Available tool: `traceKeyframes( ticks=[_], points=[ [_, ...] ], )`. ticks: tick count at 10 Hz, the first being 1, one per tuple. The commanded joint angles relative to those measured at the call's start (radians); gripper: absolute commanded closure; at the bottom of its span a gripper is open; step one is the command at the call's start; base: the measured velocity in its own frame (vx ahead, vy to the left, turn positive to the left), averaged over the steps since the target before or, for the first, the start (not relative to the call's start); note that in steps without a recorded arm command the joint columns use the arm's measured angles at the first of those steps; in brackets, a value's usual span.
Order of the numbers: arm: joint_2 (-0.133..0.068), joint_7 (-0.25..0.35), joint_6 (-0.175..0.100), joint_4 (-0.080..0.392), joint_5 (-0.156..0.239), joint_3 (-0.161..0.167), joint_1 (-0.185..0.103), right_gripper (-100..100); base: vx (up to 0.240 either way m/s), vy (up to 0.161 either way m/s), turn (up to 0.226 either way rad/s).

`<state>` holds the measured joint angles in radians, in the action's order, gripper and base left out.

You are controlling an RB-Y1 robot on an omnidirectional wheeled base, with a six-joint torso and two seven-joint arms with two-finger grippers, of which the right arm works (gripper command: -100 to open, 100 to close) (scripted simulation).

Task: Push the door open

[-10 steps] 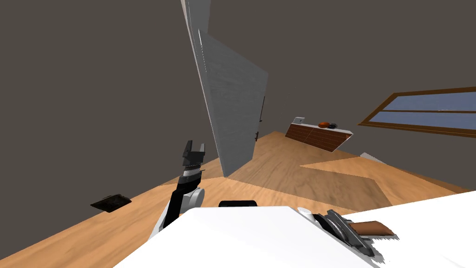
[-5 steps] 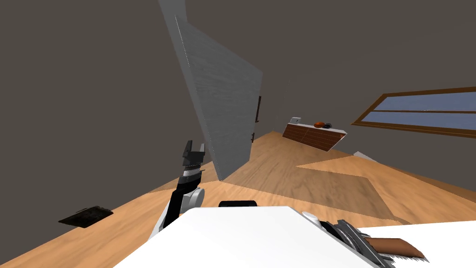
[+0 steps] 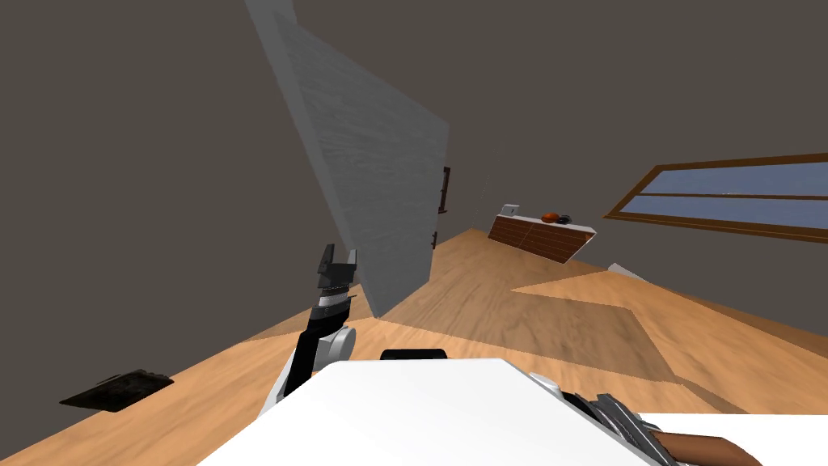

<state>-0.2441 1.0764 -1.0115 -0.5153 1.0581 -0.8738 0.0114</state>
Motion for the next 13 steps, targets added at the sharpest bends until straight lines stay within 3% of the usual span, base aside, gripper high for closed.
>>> traceKeyframes(
  ticks=[1, 5, 8, 9, 13],
  points=[
    [-0.008, -0.009, -0.006, -0.007, 0.014, -0.018, 0.008, 100, 0.07, -0.185, -0.058],
    [-0.019, -0.016, -0.019, 0.005, 0.048, -0.059, 0.024, 100, 0.091, -0.182, -0.06],
    [-0.023, -0.018, -0.023, 0.009, 0.059, -0.072, 0.029, 100, 0.048, -0.146, -0.029],
    [-0.027, -0.007, -0.028, 0.03, 0.056, -0.068, 0.02, 100, 0.022, -0.058, -0.015],
    [-0.036, -0.015, -0.042, 0.039, 0.089, -0.106, 0.037, 100, 0.034, -0.16, -0.04]
  ],
)
